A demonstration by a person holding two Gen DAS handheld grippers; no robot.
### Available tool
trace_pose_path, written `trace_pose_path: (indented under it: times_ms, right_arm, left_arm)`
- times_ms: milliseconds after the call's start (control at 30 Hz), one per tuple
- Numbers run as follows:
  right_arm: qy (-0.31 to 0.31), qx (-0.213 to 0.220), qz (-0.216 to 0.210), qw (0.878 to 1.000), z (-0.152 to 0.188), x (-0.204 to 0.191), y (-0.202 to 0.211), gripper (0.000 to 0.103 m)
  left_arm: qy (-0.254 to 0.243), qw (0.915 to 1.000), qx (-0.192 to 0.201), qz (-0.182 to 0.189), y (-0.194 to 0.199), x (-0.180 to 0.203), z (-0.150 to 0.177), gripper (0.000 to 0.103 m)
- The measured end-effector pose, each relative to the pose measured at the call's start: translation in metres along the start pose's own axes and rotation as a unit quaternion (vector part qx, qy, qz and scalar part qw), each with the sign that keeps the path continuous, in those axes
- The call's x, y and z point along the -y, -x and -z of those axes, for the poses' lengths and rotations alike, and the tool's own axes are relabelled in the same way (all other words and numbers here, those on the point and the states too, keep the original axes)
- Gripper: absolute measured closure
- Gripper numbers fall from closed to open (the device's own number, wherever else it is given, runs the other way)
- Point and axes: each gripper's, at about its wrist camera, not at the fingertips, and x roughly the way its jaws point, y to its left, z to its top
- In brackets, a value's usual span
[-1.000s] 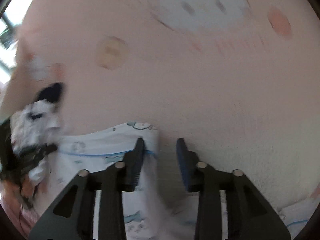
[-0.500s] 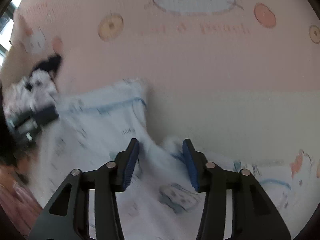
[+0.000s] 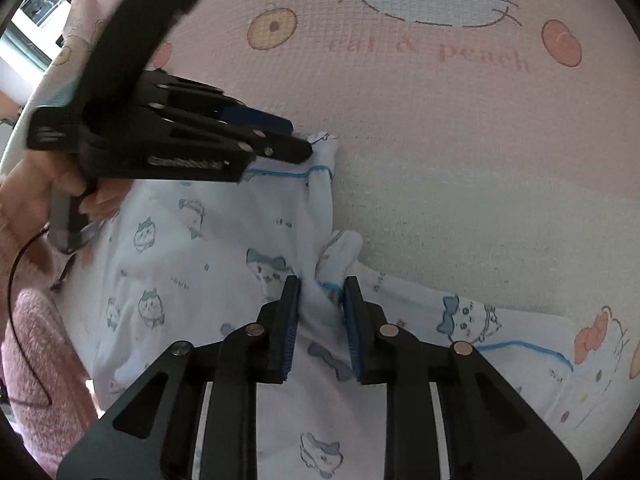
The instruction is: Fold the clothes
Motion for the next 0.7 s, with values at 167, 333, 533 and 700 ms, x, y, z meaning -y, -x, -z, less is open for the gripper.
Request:
trace_pose_path:
  times_ms: [167, 333, 533, 700]
  right_arm:
    - [0.023, -0.009, 0.003, 1.0, 0.014, -0.001, 0.013, 0.087]
    - [0.029, -0.01, 0.025, 0.999, 0.018, -0.004, 0.02, 0.088]
    - [-0.051, 0.016, 0.081, 0.995, -0.001, 0.03, 0.025, 0.072]
    - [-0.04, 0.104, 0.036, 0.993, -0.019, 0.012, 0.052, 0.071]
  left_arm:
    - [0.022, 0.9988, 0.017, 0.039, 0.01, 0.001, 0.005, 0.098]
    - [0.119, 0.9866, 0.081, 0.077, 0.023, -0.02, 0.002, 0.097]
    - [0.197, 0.9728, 0.121, 0.01, 0.04, -0.044, 0.025, 0.064]
    - [0.156, 0.9747, 0.148, -0.062, 0.075, -0.034, 0.085, 0.064]
